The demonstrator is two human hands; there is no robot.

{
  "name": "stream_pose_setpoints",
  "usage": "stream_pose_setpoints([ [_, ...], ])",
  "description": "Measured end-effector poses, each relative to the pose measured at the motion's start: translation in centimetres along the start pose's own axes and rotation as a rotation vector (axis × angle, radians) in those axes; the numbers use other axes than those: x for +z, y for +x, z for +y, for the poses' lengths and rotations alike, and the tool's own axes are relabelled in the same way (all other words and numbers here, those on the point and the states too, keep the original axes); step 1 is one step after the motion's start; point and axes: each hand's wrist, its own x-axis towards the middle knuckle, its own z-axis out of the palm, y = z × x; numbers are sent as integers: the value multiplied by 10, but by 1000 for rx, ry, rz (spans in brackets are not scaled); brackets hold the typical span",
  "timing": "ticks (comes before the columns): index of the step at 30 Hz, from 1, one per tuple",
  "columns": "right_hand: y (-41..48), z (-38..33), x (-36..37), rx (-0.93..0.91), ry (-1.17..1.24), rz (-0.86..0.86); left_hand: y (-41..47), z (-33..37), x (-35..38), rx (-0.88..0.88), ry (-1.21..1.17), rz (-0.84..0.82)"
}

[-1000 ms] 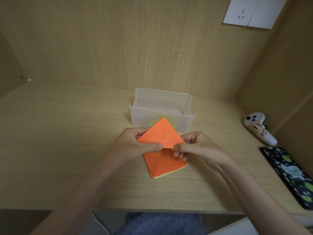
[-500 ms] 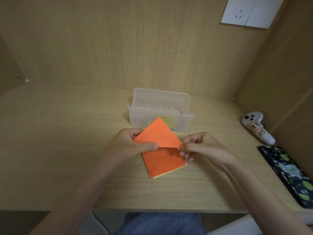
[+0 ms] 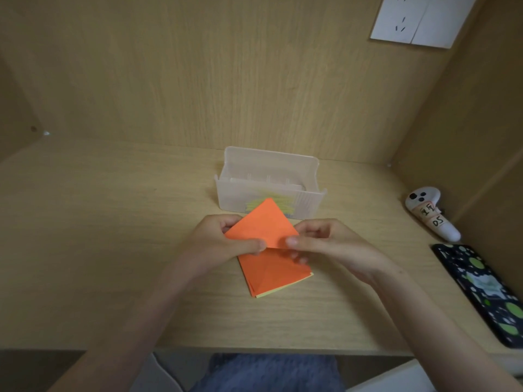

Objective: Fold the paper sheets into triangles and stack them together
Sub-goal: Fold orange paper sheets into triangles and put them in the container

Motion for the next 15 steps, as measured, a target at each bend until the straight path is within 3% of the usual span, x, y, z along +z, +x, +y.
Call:
stream_pose_setpoints([
  [4,6,-7,10,-11,-26,-80,0,3,5,46,0,-43],
  [15,4,-6,16,28,-11,-64,-1,1,2,-24,27,-74],
])
